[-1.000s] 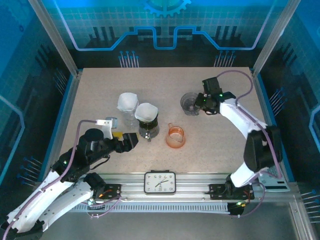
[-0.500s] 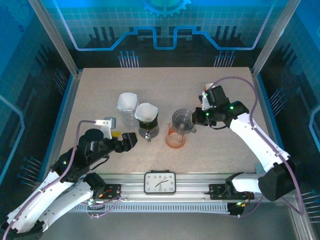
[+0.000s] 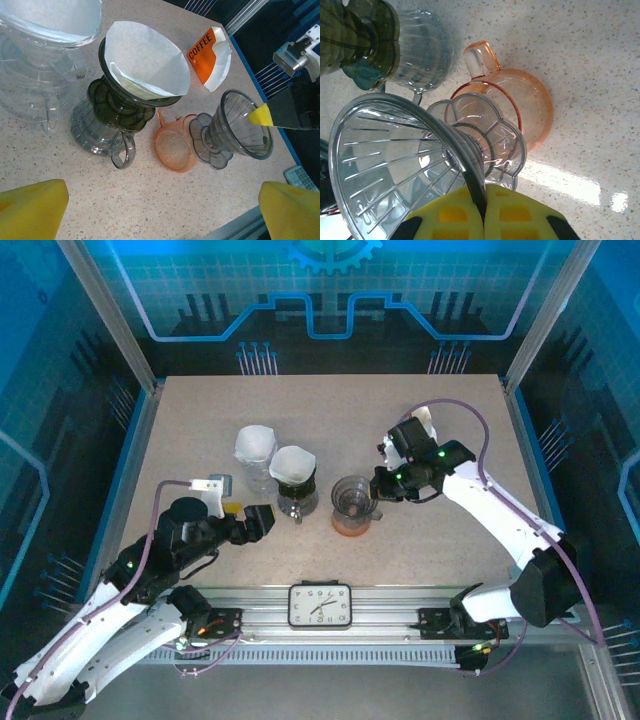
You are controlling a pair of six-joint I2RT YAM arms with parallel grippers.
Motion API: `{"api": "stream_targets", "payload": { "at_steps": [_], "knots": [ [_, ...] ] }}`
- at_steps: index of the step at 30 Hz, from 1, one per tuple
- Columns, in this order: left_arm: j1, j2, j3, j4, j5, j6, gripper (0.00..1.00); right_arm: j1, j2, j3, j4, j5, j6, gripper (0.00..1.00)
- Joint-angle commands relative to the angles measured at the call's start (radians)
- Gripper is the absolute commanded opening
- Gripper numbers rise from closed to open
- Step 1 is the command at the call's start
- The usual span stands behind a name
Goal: Place the coffee filter in the dripper
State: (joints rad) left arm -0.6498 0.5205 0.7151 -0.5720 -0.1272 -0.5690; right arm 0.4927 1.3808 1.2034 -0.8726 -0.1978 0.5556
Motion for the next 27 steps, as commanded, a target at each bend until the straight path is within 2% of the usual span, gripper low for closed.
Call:
{"api": "stream_targets", "payload": {
  "at_steps": [1,11,17,21,23,27],
  "knots": [
    [0.007,-0.008,-0.008,0.004,-0.017,0.013,0.99,0.009,0.018,0.043,0.02,0.013,-0.019,0.0],
    [0.007,-0.008,-0.014,0.004,-0.019,0.012,0.99,0.009,0.05,0.027,0.038,0.029,-0.023,0.01],
    [0.007,-0.008,-0.014,0.003,-0.019,0.013,0.99,0.009,0.043,0.004,0.053,0.021,-0.01,0.18],
    [0.007,-0.008,-0.014,0.006,-0.017,0.012,0.99,0.008,0.028,0.002,0.044,0.047,-0.005,0.46],
    [0.008,-0.008,-0.014,0.007,-0.016,0.011,0.99,0.006,0.015,0.002,0.043,0.059,-0.005,0.52],
    [0.007,-0.008,-0.015,0.008,-0.014,0.009,0.99,-0.02,-0.024,0.018,0.039,0.103,-0.008,0.57]
  ]
}}
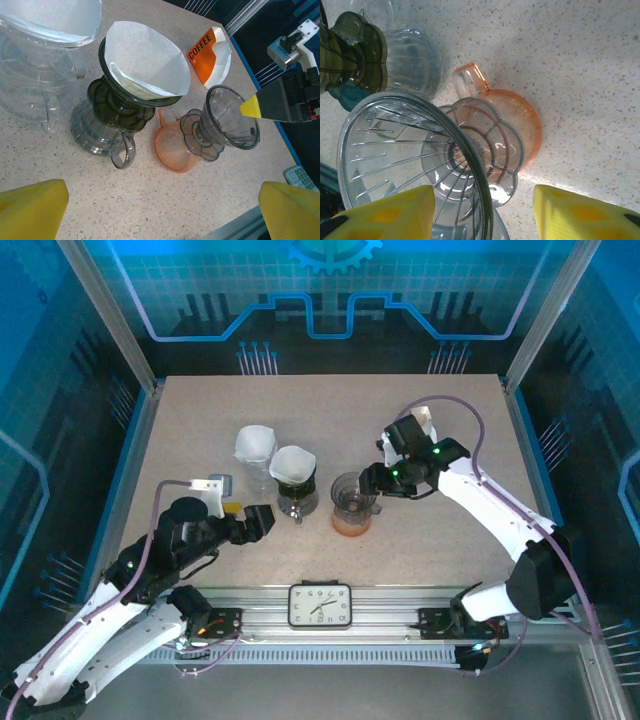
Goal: Place the coffee filter in the dripper
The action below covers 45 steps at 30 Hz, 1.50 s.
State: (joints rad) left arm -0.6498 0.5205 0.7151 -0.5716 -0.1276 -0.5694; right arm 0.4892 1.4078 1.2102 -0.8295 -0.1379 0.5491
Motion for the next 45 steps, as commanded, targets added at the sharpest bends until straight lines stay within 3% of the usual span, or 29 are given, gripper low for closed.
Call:
{"api": "stream_targets", "payload": {
  "at_steps": [1,8,12,17,30,41,45],
  "knots": [
    [0.007,-0.008,-0.015,0.007,-0.014,0.008,0.99,-0.027,-0.06,0.016,-0.005,0.066,-0.004,0.58],
    [0.007,-0.003,-0.012,0.016,-0.015,0.007,0.99,-0.166,-0.103,0.0,0.141,0.21,-0.028,0.58],
    [0.007,0.005,-0.006,0.015,-0.015,0.011,0.99,-0.261,-0.005,0.013,0.217,0.29,-0.064,0.58],
    [0.008,0.018,-0.018,0.027,-0.013,0.002,0.99,-0.362,0.16,0.037,0.328,0.25,-0.077,0.54],
    [0.009,0.034,-0.028,0.033,-0.02,-0.004,0.99,-0.395,0.38,0.124,0.412,0.299,-0.111,0.35],
    [0.009,0.062,-0.013,0.035,-0.021,0.001,0.99,-0.419,0.453,0.151,0.423,0.289,-0.122,0.29],
    [0.01,0.069,-0.007,0.036,-0.02,0.002,0.99,-0.419,0.46,0.15,0.425,0.288,-0.133,0.2]
  ]
}}
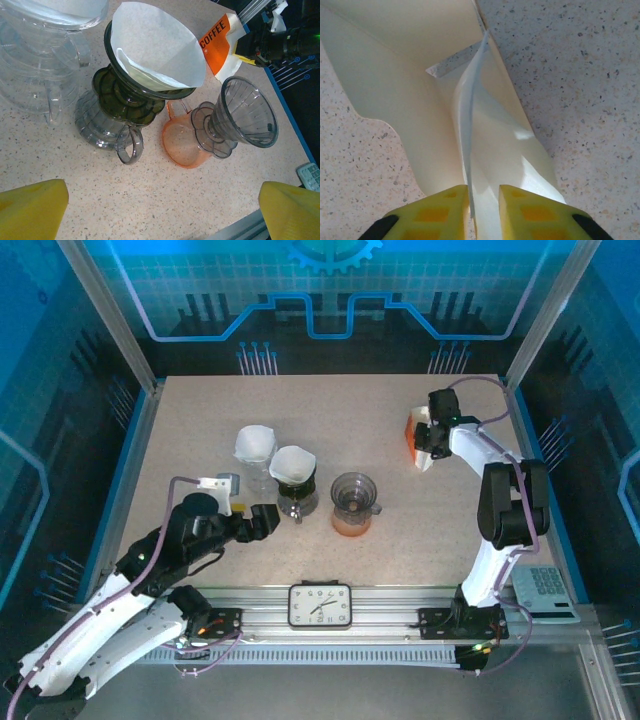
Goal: Place the coffee filter in the dripper
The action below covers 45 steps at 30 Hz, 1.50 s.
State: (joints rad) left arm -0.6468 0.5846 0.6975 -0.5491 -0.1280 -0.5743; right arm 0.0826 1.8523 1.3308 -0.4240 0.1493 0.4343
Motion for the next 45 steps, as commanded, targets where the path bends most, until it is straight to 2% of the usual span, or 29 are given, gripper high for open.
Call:
{"api": "stream_targets", "payload": {
  "at_steps": [1,6,11,17,23,30,33,36,45],
  "knots": [
    [0.006,0.006,0.012,0.012,-0.019,0.006,0.99,-0.013,0.014,0.029,0.018,0.001,-0.019,0.17],
    [0.006,0.007,0.014,0.014,-0.019,0.007,0.99,-0.01,-0.032,-0.016,0.032,0.02,-0.025,0.0],
    [0.007,0.009,0.022,0.018,-0.01,0.012,0.99,0.007,-0.14,-0.086,0.002,0.051,-0.008,0.0],
    [0.007,0.01,0.036,0.017,-0.001,0.024,0.99,0.054,-0.372,-0.226,-0.061,0.079,0.027,0.0],
    [0.008,0.004,0.033,0.02,0.009,0.025,0.99,0.109,-0.617,-0.298,-0.185,-0.009,0.038,0.0],
    [0.008,0.001,0.03,0.024,0.01,0.015,0.99,0.204,-0.775,-0.137,-0.404,-0.206,-0.035,0.0],
    [0.009,-0.013,0.012,0.034,0.011,0.004,0.99,0.277,-0.765,-0.017,-0.513,-0.271,-0.079,0.0],
    [0.008,-0.021,0.006,0.033,0.012,-0.001,0.99,0.369,-0.688,0.127,-0.679,-0.267,-0.129,0.0],
    [0.009,-0.026,0.002,0.032,0.023,0.001,0.99,0.614,-0.421,0.447,-1.039,-0.111,-0.193,0.0]
  ]
}}
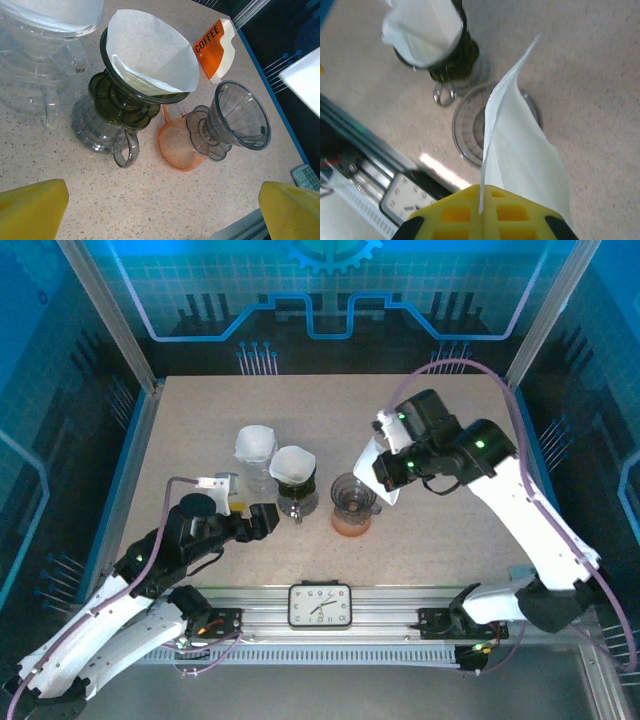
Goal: Place the coffee filter in the dripper
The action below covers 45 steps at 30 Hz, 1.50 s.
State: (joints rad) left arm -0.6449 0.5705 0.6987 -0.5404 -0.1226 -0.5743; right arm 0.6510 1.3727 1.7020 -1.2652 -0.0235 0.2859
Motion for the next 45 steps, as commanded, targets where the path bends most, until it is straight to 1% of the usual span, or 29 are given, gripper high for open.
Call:
{"api": "stream_targets", "payload": {
  "at_steps": [1,4,7,12,19,24,31,37,45],
  "knots": [
    [0.006,-0.014,-0.003,0.025,0.021,0.002,0.99,0.064,0.079,0.103,-0.221,0.085,-0.05,0.0],
    [0.005,-0.026,-0.013,0.028,0.028,0.002,0.99,0.104,0.164,0.179,-0.286,0.153,-0.063,0.01],
    [0.006,-0.042,-0.022,0.028,0.029,0.007,0.99,0.126,0.223,0.223,-0.314,0.181,-0.075,0.01],
    [0.006,-0.062,-0.029,0.037,0.036,0.021,0.99,0.131,0.298,0.25,-0.314,0.169,-0.085,0.01],
    [0.005,-0.064,-0.033,0.049,0.056,0.024,0.99,0.137,0.368,0.282,-0.271,0.13,-0.091,0.01],
    [0.006,-0.065,-0.042,0.056,0.074,0.01,0.99,0.138,0.413,0.288,-0.263,0.131,-0.104,0.01],
    [0.006,-0.067,-0.05,0.06,0.08,-0.004,0.99,0.139,0.453,0.279,-0.23,0.105,-0.116,0.02],
    [0.006,-0.064,-0.038,0.049,0.08,0.001,0.99,0.136,0.463,0.227,-0.179,0.063,-0.12,0.01],
    [0.006,-0.064,-0.038,0.042,0.076,-0.004,0.99,0.116,0.421,0.219,-0.178,0.026,-0.126,0.01]
  ]
}}
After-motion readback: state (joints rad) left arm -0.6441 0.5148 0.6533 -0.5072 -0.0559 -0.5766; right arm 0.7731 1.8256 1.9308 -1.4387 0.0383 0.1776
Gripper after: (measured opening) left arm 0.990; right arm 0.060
